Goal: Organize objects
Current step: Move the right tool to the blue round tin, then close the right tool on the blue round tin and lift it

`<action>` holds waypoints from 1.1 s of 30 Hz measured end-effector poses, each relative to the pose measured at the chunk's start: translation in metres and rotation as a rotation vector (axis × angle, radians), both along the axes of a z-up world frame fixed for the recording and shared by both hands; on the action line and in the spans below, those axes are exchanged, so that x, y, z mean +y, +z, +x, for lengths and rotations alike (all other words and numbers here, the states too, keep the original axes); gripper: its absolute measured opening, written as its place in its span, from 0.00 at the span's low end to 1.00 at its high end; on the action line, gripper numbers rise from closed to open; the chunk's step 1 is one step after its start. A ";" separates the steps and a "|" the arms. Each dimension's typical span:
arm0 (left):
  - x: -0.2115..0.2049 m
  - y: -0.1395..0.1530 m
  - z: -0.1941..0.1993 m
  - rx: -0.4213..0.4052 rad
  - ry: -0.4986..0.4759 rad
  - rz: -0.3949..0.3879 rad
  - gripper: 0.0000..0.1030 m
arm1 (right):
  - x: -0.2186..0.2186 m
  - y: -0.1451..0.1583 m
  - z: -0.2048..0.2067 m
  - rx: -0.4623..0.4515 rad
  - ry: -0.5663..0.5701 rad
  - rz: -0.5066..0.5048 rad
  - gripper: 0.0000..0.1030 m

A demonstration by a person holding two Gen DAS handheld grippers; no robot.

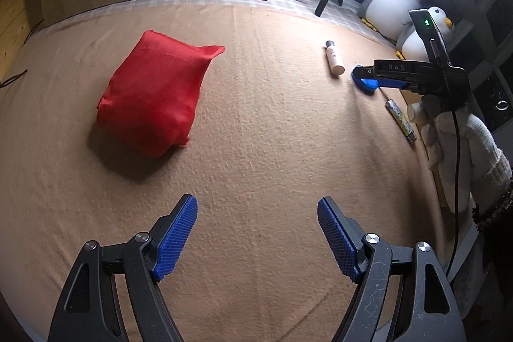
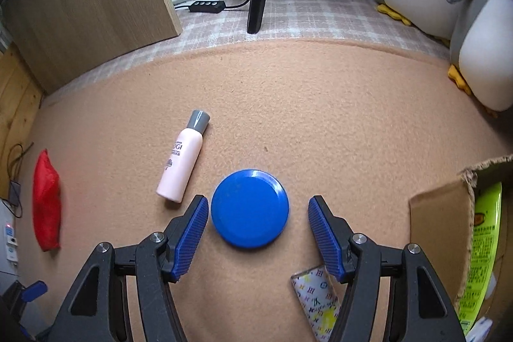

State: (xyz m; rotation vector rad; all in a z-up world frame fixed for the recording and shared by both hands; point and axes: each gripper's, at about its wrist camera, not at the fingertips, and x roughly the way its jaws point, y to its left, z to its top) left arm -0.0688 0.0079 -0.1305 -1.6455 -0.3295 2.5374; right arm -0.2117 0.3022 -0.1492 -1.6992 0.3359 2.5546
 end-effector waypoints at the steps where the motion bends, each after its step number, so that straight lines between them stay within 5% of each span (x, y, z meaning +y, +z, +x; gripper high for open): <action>1: 0.000 -0.001 -0.001 -0.001 0.001 0.002 0.78 | -0.001 0.000 0.000 0.002 0.004 0.007 0.59; 17: 0.002 -0.001 0.001 -0.002 -0.010 0.015 0.78 | -0.027 -0.001 0.002 0.004 0.092 0.140 0.45; 33: 0.015 0.002 -0.004 0.009 -0.043 0.022 0.78 | -0.050 0.002 0.048 0.017 0.126 0.066 0.45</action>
